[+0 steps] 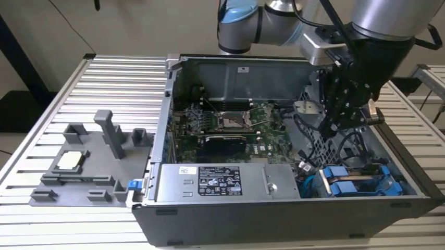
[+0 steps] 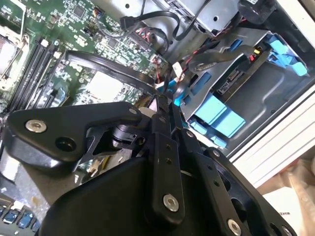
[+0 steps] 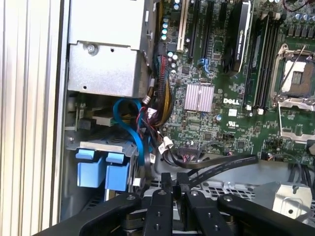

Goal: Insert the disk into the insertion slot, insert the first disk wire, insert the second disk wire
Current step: 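Insert the first disk wire, then insert the second disk wire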

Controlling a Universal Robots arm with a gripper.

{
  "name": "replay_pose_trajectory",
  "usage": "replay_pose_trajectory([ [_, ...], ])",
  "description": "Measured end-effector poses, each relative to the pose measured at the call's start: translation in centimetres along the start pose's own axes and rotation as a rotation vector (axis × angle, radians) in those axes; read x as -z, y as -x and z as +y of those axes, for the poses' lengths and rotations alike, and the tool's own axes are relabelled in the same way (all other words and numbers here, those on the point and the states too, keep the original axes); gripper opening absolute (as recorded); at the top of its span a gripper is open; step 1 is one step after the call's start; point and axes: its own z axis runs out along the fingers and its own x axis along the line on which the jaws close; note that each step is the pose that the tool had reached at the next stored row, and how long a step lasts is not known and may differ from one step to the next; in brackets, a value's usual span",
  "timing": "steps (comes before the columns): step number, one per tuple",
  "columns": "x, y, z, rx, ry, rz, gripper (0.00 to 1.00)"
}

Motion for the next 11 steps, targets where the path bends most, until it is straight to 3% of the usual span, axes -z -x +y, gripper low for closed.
replay_pose_trajectory([
  [11, -0.08, -2.22, -1.35, 0.001, 0.0458, -0.0047, 0.16],
])
